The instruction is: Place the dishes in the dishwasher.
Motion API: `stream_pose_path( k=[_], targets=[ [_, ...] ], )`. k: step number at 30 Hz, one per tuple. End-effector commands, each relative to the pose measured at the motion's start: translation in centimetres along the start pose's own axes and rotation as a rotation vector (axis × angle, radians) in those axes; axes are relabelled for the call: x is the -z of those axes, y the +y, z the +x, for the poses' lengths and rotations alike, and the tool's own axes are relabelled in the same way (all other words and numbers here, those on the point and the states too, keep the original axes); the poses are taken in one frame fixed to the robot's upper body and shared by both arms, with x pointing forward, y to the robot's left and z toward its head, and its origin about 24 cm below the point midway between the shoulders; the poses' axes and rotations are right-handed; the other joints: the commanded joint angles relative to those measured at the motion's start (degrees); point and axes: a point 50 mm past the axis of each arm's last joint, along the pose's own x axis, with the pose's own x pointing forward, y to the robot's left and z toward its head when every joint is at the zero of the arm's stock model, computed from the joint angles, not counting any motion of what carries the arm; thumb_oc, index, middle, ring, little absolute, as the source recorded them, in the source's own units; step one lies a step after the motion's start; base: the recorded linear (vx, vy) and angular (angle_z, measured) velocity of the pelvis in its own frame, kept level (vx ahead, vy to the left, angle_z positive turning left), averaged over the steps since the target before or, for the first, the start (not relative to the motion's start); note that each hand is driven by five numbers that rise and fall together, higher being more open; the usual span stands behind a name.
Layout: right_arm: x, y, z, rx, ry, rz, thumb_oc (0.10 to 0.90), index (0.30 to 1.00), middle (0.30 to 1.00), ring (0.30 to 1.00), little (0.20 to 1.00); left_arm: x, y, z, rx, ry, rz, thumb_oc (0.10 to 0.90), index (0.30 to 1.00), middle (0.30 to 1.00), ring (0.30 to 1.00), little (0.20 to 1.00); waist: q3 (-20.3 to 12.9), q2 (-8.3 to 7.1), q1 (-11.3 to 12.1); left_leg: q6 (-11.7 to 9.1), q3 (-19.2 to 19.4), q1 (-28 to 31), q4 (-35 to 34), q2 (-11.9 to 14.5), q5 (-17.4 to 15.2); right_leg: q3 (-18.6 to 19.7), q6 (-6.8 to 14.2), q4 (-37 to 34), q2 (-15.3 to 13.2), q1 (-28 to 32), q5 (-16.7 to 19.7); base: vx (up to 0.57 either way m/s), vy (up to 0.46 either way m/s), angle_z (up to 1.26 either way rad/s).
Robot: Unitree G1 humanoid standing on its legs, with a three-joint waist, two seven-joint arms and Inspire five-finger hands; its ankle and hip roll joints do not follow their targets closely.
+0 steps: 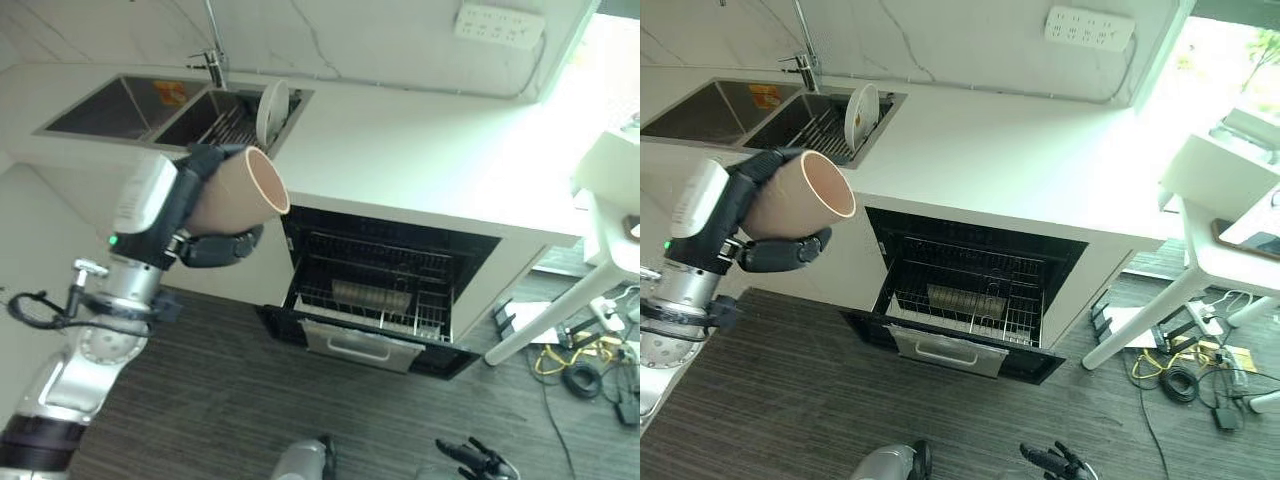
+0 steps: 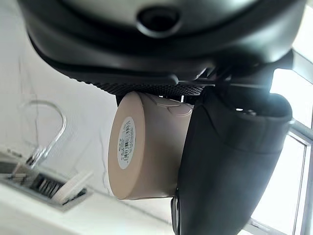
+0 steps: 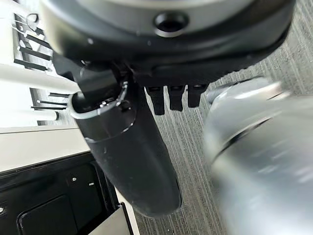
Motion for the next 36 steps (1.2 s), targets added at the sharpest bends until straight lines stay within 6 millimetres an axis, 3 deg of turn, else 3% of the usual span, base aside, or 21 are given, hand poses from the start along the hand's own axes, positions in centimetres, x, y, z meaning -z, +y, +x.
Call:
stream_pose_path(
  k=[1, 5, 14, 17, 20, 21, 23, 27, 30, 36],
  targets=[
    [-2.5, -1.5, 0.0, 0.018, -0.097, -0.018, 0.8, 0.9, 0.9, 0.9, 0.9, -2.8, 4.9, 3.0, -0.272, -0.18, 0.022, 0.4, 0.3, 0.3, 0.3, 0.3, -0.35, 0.77, -0.72, -2.09, -3.06, 8.56, -6.44, 0.35, -6.57, -0.59, 1.59, -2.79, 1.63, -1.29, 2.53, 0.16, -0.35, -0.17],
    [-2.5, -1.9, -0.2, 0.017, -0.102, -0.02, 0.8, 0.9, 0.9, 0.9, 0.9, -3.0, 4.1, 2.9, -0.26, -0.175, 0.016, 0.4, 0.3, 0.3, 0.3, 0.3, -1.52, 0.07, -0.43, -3.69, -1.68, 8.28, -6.44, 2.53, -5.82, -0.62, 1.28, -2.79, 2.89, -0.38, -0.68, 0.14, -0.236, 0.01],
    [-2.3, -3.3, -0.5, 0.048, -0.075, -0.047, 0.8, 0.9, 0.9, 0.9, 0.9, -2.8, 4.4, 3.0, -0.257, -0.139, -0.015, 0.4, 0.3, 0.3, 0.3, 0.3, -2.34, 1.27, -1.59, -7.53, -1.38, 7.24, -6.44, 6.47, -3.04, -1.29, -1.42, -2.79, 5.93, 0.69, -4.05, 0.11, -0.177, -0.13],
    [-2.3, -4.1, -0.6, 0.061, -0.07, -0.055, 0.8, 0.9, 0.9, 0.9, 0.9, -2.6, 5.0, 3.1, -0.267, -0.128, -0.029, 0.4, 0.3, 0.3, 0.3, 0.3, -2.05, 1.48, -1.57, -8.35, -2.03, 6.92, -6.44, 6.35, -1.43, -1.02, -2.24, -2.79, 6.52, 0.57, -4.47, 0.05, -0.138, -0.06],
    [-2.9, -4.7, -0.7, 0.076, -0.082, -0.071, 0.8, 0.9, 0.9, 0.9, 0.9, -2.2, 5.2, 2.7, -0.278, -0.127, -0.049, 0.4, 0.3, 0.3, 0.3, 0.3, -1.19, 0.41, -0.86, -7.67, -3.2, 8.45, -6.44, 2.57, 1.46, 1.12, -3.1, -2.79, 6.43, 0.72, -4.2, 0.05, -0.101, -0.01],
    [-3.6, -5.3, -0.8, 0.094, -0.102, -0.05, 0.8, 0.9, 0.9, 0.9, 0.9, -2.1, 5.5, 2.5, -0.274, -0.142, -0.065, 0.4, 0.3, 0.3, 0.3, 0.3, 0.11, 0.51, -0.07, -7.67, -3.95, 6.14, -6.44, 2.52, 3.46, 1.64, -3.63, -2.79, 7.0, 1.26, -4.19, 0.01, 0.025, -0.05],
    [-4.3, -5.7, -0.9, 0.102, -0.126, -0.035, 0.8, 0.9, 0.9, 0.9, 0.9, -2.1, 5.5, 2.2, -0.275, -0.146, -0.071, 0.4, 0.3, 0.3, 0.3, 0.3, 0.77, 2.31, 0.11, -9.03, -4.79, 2.44, -6.44, 4.98, 4.93, 1.71, -3.39, -2.79, 8.14, 1.61, -4.76, -0.01, 0.153, 0.03],
    [-4.7, -6.0, -1.0, 0.121, -0.177, 0.046, 0.8, 0.9, 0.9, 0.9, 0.9, -1.9, 4.7, 2.0, -0.277, -0.13, -0.071, 0.4, 0.3, 0.3, 0.3, 0.3, -0.29, 4.06, -1.17, -10.02, -4.62, 1.55, -6.44, 7.06, 2.48, -0.25, -2.47, -2.79, 6.03, 1.17, -4.96, -0.03, 0.299, -0.13],
    [-4.7, -5.6, -1.2, 0.121, -0.281, 0.152, 0.8, 0.9, 0.9, 0.9, 0.9, -1.4, 4.2, 1.6, -0.264, -0.11, -0.081, 0.4, 0.3, 0.3, 0.3, 0.3, -1.51, 4.26, -1.62, -9.72, -4.8, 2.75, -6.44, 6.07, 0.48, -0.41, -1.57, -2.79, 5.09, 1.27, -4.69, 0.02, 0.156, -0.22],
    [-9.9, -5.0, -3.1, 0.146, -0.705, 0.342, 0.8, 0.9, 0.9, 0.9, 0.9, -1.2, 3.5, 0.8, -0.216, -0.106, -0.128, 0.4, 0.3, 0.3, 0.3, 0.3, -2.89, 2.33, -2.98, -7.63, -3.0, 5.47, -6.44, 5.76, -2.94, 0.01, -0.37, -2.79, 4.47, 1.53, -4.16, 0.0, -0.027, -0.12]
  ],
)
